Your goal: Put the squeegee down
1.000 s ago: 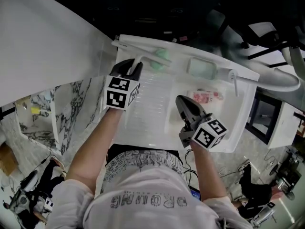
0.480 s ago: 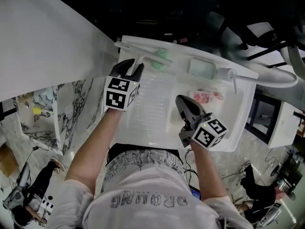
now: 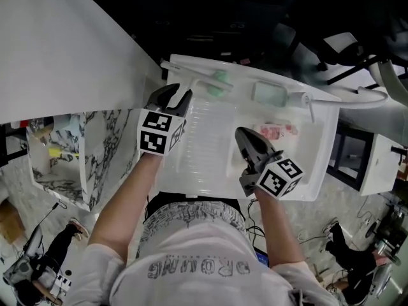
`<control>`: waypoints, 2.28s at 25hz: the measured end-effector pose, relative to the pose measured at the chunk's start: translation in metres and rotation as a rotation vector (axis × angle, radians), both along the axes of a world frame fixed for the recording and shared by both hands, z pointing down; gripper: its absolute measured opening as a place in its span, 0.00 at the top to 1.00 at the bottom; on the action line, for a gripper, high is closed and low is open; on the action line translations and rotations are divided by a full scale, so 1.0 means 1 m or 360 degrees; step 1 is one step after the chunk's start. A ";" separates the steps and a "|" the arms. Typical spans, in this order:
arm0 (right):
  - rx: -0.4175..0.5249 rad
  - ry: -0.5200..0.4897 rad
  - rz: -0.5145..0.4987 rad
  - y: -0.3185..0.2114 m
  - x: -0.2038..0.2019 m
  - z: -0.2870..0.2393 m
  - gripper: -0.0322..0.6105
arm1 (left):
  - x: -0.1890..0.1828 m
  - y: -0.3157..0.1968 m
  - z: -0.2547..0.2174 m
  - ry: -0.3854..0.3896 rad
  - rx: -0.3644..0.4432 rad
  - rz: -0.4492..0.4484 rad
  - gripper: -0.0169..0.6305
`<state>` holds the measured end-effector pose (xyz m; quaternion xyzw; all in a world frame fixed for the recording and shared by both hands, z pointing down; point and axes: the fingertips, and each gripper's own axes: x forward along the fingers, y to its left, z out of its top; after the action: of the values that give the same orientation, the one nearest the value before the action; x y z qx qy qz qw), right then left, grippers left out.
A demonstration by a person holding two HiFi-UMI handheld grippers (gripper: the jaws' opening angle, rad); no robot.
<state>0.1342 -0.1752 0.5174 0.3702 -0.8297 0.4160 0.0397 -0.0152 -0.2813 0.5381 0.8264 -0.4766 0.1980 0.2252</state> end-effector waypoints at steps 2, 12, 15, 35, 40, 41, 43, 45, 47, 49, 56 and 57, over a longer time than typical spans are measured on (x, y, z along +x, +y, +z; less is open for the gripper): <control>0.0018 0.0002 0.0007 0.002 -0.005 -0.005 0.94 | -0.004 0.006 -0.009 0.0010 0.0021 0.0008 0.74; 0.0104 0.0003 0.0074 0.015 -0.031 -0.031 0.94 | -0.029 0.039 -0.050 0.0074 0.0130 0.0072 0.75; 0.0131 0.0021 0.0085 0.019 -0.040 -0.039 0.94 | -0.033 0.054 -0.062 0.0087 0.0190 0.0119 0.75; 0.0327 0.0101 0.0176 0.035 -0.065 -0.085 0.94 | -0.065 0.118 -0.124 0.0263 0.0413 0.0332 0.82; 0.0367 0.0111 0.0176 0.037 -0.072 -0.093 0.94 | -0.071 0.126 -0.135 0.0292 0.0463 0.0362 0.84; 0.0373 0.0116 0.0174 0.038 -0.073 -0.095 0.94 | -0.072 0.127 -0.137 0.0298 0.0471 0.0367 0.85; 0.0380 0.0128 0.0170 0.039 -0.075 -0.097 0.94 | -0.073 0.129 -0.142 0.0311 0.0490 0.0376 0.86; 0.0388 0.0125 0.0173 0.041 -0.076 -0.099 0.94 | -0.074 0.132 -0.147 0.0325 0.0507 0.0387 0.86; 0.0392 0.0129 0.0177 0.042 -0.077 -0.101 0.94 | -0.075 0.134 -0.149 0.0334 0.0516 0.0400 0.87; 0.0401 0.0126 0.0177 0.043 -0.077 -0.102 0.94 | -0.076 0.134 -0.150 0.0340 0.0521 0.0407 0.88; 0.0425 0.0139 0.0147 0.047 -0.082 -0.110 0.94 | -0.079 0.136 -0.154 0.0354 0.0538 0.0413 0.90; 0.0430 0.0142 0.0141 0.048 -0.083 -0.110 0.94 | -0.079 0.137 -0.155 0.0357 0.0538 0.0413 0.90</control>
<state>0.0516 -0.1277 0.4070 0.4265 -0.8584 0.2849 0.0080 -0.0941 -0.1447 0.3835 0.9234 -0.3649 0.0497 0.1080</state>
